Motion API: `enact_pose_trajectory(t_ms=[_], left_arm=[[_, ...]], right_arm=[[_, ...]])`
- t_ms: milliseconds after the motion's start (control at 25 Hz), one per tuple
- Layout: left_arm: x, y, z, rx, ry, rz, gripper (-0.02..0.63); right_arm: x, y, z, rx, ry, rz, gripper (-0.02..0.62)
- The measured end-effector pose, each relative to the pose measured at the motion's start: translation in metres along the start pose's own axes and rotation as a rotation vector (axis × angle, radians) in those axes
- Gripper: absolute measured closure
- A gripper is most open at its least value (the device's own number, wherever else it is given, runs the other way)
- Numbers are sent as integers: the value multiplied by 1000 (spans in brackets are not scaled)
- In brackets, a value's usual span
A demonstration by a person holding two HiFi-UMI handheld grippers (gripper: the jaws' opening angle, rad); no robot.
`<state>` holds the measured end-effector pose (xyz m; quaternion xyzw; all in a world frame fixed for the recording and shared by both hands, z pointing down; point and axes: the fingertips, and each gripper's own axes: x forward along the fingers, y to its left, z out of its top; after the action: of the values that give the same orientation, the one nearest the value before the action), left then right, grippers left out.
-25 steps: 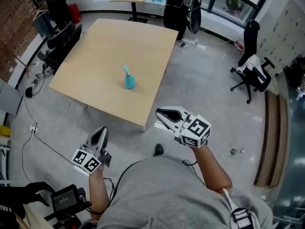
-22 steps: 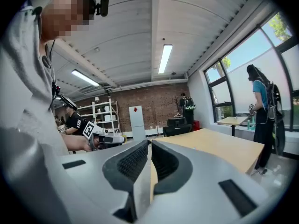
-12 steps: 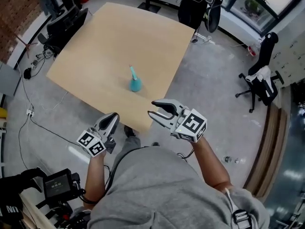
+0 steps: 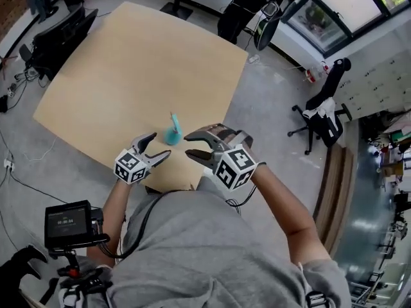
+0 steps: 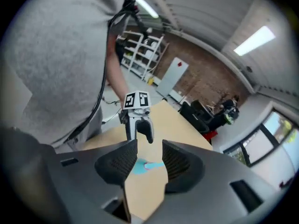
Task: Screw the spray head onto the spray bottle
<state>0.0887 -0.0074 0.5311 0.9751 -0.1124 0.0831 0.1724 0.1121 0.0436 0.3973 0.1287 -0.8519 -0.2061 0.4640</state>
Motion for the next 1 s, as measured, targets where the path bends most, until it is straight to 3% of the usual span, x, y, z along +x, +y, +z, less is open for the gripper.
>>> enact_pose_trajectory(t_ms=[200, 360, 480, 760, 1000], left_arm=[[57, 37, -34, 121, 69, -34, 229], [96, 30, -58, 240, 142, -107, 190], [120, 27, -79, 320, 198, -136, 170], [147, 24, -104, 342, 229, -144, 169], [145, 57, -124, 289, 216, -146, 196]], right_arm=[[58, 2, -54, -389, 173, 275, 446], [85, 15, -98, -654, 225, 494, 414], [98, 18, -119, -814, 214, 548, 399], [136, 34, -135, -942, 144, 597, 400], [172, 24, -130, -884, 119, 647, 416]])
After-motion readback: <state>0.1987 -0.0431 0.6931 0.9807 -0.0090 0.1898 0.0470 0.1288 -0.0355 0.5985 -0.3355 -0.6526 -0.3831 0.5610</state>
